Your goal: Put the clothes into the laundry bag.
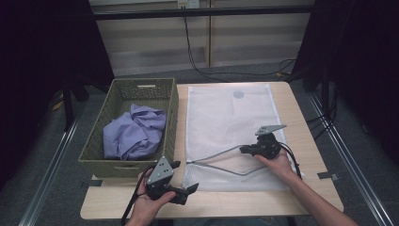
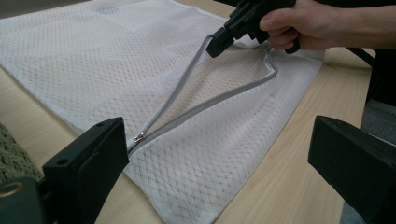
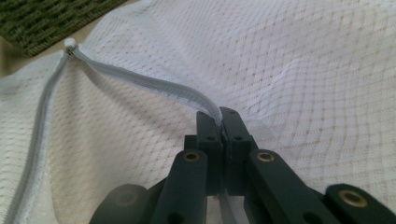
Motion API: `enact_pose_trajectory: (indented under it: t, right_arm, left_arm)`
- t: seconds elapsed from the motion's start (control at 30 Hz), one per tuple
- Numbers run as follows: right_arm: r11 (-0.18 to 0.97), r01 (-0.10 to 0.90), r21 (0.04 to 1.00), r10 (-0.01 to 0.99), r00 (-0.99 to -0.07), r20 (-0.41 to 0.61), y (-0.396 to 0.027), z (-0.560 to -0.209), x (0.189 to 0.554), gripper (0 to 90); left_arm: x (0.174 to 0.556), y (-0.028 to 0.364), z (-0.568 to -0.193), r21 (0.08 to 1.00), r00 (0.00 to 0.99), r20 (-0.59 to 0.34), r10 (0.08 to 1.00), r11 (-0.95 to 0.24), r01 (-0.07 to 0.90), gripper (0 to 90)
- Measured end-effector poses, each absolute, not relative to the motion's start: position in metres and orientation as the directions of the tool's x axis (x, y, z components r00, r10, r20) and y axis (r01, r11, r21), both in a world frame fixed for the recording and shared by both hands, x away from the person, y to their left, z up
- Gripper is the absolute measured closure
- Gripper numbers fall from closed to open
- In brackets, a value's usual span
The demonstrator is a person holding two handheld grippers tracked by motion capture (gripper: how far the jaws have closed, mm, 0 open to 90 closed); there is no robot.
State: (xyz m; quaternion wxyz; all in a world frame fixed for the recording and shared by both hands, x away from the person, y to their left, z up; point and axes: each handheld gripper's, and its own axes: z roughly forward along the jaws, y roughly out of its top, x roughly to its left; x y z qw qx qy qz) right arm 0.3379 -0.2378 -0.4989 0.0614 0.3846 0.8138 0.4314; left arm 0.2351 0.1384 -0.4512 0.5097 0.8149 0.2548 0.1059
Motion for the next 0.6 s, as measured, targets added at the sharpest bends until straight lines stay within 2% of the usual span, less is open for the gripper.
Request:
enact_pose_trajectory:
  t: [0.6]
  right_arm:
    - [0.248, 0.518, 0.818, 0.654, -0.712, 0.253, -0.250, -0.473, 0.336, 88.6]
  left_arm:
    - [0.235, 0.139, -0.450, 0.884, 0.852, -0.070, 0.520, -0.363, 0.294, 4.6]
